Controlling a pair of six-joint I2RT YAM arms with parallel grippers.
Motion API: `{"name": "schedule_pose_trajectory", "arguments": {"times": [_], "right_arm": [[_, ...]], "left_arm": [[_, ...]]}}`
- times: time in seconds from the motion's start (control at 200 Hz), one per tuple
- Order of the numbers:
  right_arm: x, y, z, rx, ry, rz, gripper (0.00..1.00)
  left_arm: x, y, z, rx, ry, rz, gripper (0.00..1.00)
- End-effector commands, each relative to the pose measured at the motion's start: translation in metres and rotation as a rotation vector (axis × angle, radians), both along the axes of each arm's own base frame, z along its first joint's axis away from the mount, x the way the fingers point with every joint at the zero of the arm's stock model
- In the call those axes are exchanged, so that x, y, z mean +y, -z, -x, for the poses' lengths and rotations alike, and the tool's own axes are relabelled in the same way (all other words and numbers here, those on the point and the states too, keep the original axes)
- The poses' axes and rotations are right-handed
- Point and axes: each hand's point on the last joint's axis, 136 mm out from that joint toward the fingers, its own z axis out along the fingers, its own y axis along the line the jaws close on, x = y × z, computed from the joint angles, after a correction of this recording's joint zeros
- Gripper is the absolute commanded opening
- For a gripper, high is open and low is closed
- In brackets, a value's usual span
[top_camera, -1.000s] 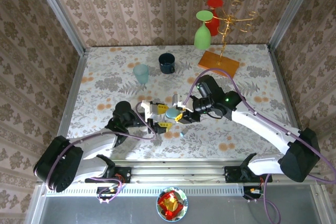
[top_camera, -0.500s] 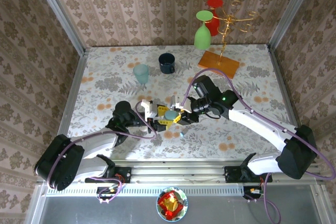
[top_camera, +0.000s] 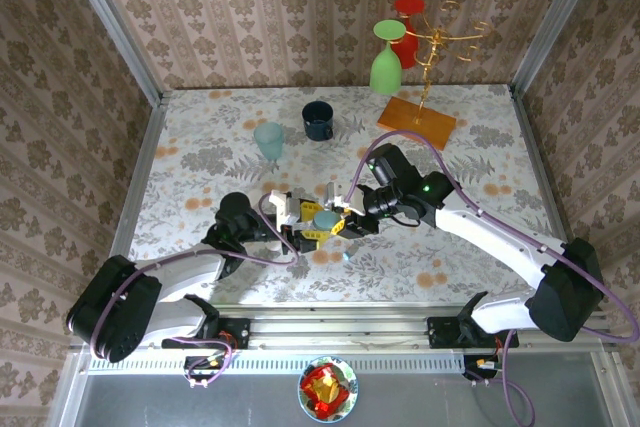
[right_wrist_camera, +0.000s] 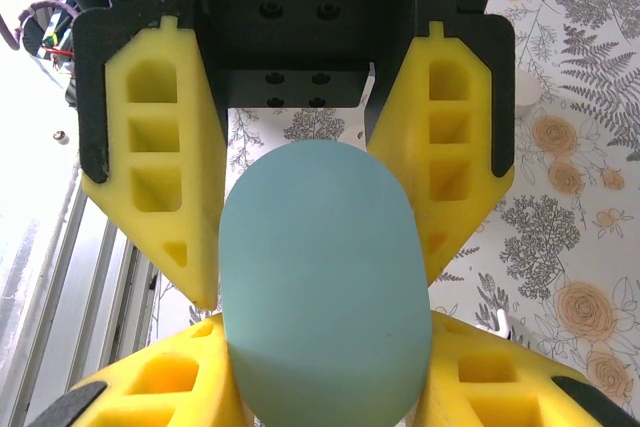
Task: Insert the wireless bluetooth earbuds into the charging case
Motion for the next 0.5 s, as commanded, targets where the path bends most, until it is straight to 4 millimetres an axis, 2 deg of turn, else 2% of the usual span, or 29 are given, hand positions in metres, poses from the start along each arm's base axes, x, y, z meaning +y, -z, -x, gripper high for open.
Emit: {"name": "schedule_pose_trajectory", "arguments": {"times": [0.0, 0.345, 0.495], "right_arm": [[0.0015, -0.0127, 0.0010, -0.029, 0.000, -0.036, 0.18], [0.0025, -0.0121, 0.0011, -0.025, 0.001, -0.047, 0.17], [0.0017, -0.0101, 0.0014, -0.017, 0.002, -0.037, 0.17]], "left_arm": [[-0.0039, -0.0097, 0.0000, -0.058, 0.017, 0.020, 0.54], [-0.0037, -0.0095, -0.0007, -0.058, 0.010, 0.019, 0.51], [-0.0034, -0.0145, -0.0010, -0.064, 0.006, 0.029, 0.45]]}}
